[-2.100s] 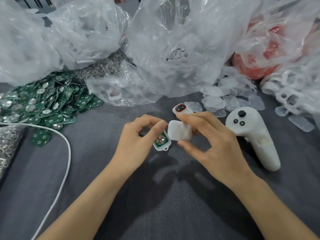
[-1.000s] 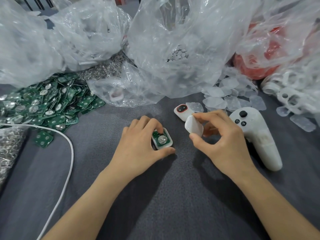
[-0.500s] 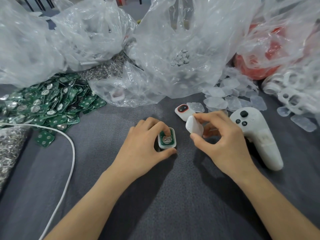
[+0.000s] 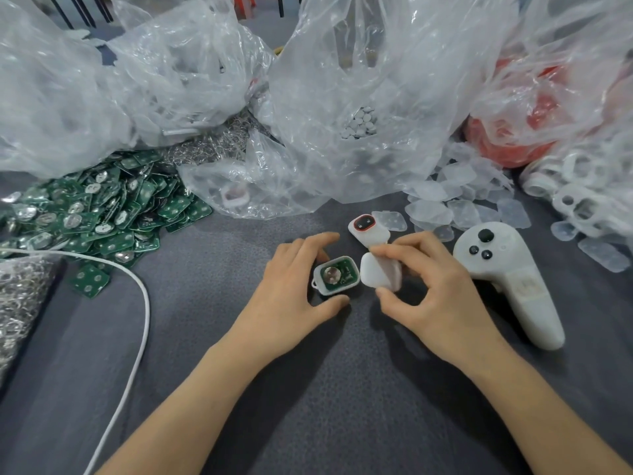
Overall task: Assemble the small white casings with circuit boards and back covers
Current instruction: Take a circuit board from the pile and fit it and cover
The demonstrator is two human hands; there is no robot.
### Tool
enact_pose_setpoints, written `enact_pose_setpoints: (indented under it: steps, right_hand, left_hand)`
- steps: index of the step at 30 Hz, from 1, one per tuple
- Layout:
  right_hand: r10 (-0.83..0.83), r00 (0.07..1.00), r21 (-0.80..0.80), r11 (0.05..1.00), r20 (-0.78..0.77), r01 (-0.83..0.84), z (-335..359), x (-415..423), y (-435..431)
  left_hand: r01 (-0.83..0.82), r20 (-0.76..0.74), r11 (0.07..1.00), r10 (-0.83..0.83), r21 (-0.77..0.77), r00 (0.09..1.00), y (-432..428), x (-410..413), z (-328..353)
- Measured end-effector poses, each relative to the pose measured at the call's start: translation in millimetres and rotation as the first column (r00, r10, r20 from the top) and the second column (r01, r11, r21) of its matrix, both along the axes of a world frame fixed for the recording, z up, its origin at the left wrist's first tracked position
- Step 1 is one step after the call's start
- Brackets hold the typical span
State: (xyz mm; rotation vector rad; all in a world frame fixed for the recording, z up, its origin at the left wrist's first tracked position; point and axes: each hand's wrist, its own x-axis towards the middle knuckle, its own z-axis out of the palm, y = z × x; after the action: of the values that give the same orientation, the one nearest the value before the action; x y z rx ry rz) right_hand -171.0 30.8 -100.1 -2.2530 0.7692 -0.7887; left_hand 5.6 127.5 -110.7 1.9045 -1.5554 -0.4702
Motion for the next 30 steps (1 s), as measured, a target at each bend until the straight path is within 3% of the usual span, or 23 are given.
enact_pose_setpoints:
  steps: [10, 30]
  right_hand:
    - [0.081, 0.994, 0.023, 0.997, -0.074, -0.079, -0.4, 1.6, 3.2]
    - [0.116, 0.986, 0.055, 0.992, -0.119, -0.110, -0.8, 8.7, 5.5]
  left_hand:
    - [0.140, -0.021, 0.990, -0.139, 0.024, 0.990, -0.1, 7.2, 4.1]
    - [0.147, -0.023, 0.989, -0.147, 0.008, 0.989, 0.0, 13.4, 3.7]
